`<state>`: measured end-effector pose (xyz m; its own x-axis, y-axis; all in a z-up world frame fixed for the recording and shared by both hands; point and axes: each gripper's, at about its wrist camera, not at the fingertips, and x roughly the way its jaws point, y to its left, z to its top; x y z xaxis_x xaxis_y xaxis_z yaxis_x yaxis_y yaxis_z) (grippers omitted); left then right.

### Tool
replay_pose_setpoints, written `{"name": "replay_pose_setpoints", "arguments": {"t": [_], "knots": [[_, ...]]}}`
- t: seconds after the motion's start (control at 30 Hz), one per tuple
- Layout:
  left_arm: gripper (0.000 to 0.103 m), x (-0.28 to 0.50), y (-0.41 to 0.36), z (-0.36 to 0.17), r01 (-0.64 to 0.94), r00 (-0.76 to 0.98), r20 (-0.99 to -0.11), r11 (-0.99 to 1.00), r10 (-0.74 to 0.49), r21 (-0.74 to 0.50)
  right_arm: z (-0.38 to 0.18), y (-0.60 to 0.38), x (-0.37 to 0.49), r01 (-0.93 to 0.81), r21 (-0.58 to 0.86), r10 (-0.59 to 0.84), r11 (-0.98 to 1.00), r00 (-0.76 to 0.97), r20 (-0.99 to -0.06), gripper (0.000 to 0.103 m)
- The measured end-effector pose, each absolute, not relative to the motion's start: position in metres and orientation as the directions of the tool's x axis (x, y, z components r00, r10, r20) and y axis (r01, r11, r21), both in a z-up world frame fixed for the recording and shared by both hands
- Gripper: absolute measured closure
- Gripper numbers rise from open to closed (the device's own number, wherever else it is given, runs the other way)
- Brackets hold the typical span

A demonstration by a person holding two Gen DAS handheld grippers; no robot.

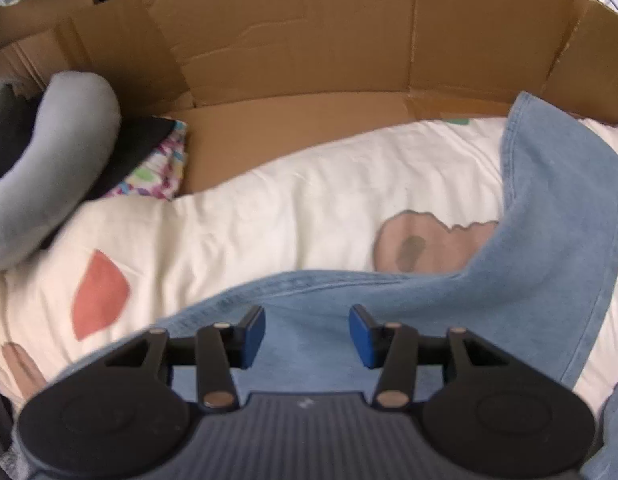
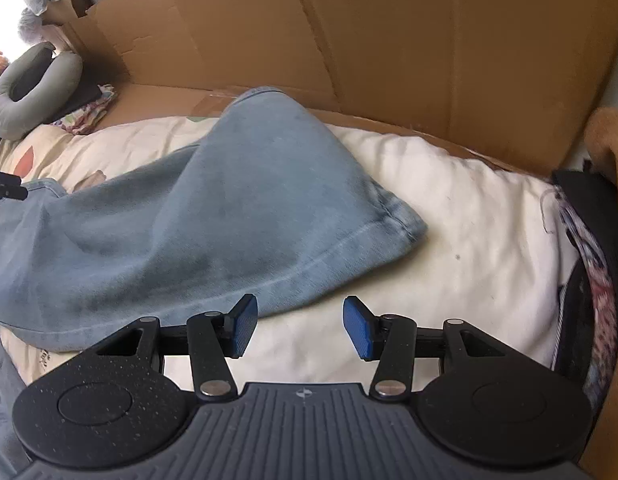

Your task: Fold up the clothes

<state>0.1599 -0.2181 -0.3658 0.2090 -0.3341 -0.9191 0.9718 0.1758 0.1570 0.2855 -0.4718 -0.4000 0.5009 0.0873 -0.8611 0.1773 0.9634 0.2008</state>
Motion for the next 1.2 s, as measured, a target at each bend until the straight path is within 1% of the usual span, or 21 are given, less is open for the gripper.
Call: {"name": "replay_pose_setpoints", "arguments": {"t": [0.1,0.17,0.3,0.37,0.53,0.67,0.9,1.07,1.1,1.13,1.17,1.2], "knots": [[0.053,0.153,-0.216,-0.373,0.976,0.194,-0.923,0.159,-0.331,0.148,-0.404,-0.478,0.279,0.198,0.205,0.078,0.959,0.508,-0.858,0.048],[0.05,0.153,-0.213,-0.376,0.976,0.178,-0.931,0.178,-0.318,0.126,-0.405,-0.48,0.274,0.204,0.202,0.071,0.958,0.513,-0.855,0.048],[0.048,0.143,-0.205,-0.379,0.974,0.173,-0.928,0.196,-0.329,0.112,-0.405,-0.488,0.26,0.254,0.185,0.013,0.949,0.558,-0.83,0.048],[0.046,0.136,-0.199,-0.381,0.975,0.168,-0.921,0.197,-0.352,0.102,-0.407,-0.495,0.255,0.285,0.205,0.003,0.936,0.577,-0.816,0.048],[0.045,0.118,-0.185,-0.39,0.983,0.124,-0.926,0.174,-0.357,0.065,-0.414,-0.504,0.253,0.33,0.264,0.008,0.906,0.61,-0.792,0.048],[0.044,0.113,-0.178,-0.404,0.984,0.107,-0.938,0.173,-0.329,0.052,-0.421,-0.508,0.26,0.357,0.323,0.03,0.877,0.629,-0.777,0.048],[0.044,0.118,-0.171,-0.414,0.981,0.125,-0.944,0.181,-0.305,0.072,-0.434,-0.518,0.282,0.414,0.457,0.076,0.787,0.669,-0.739,0.048],[0.044,0.122,-0.166,-0.421,0.979,0.138,-0.948,0.187,-0.288,0.086,-0.439,-0.522,0.294,0.47,0.483,0.043,0.739,0.682,-0.73,0.048],[0.044,0.122,-0.165,-0.422,0.978,0.141,-0.948,0.188,-0.284,0.089,-0.438,-0.521,0.297,0.469,0.476,0.038,0.744,0.681,-0.731,0.05],[0.044,0.123,-0.165,-0.423,0.978,0.143,-0.949,0.188,-0.282,0.092,-0.437,-0.52,0.299,0.469,0.469,0.034,0.748,0.68,-0.733,0.063],[0.043,0.123,-0.164,-0.424,0.978,0.145,-0.948,0.185,-0.283,0.094,-0.436,-0.519,0.301,0.466,0.461,0.029,0.756,0.678,-0.734,0.073],[0.043,0.123,-0.164,-0.424,0.978,0.147,-0.948,0.182,-0.283,0.097,-0.434,-0.517,0.303,0.45,0.443,0.027,0.775,0.677,-0.736,0.088]]}}
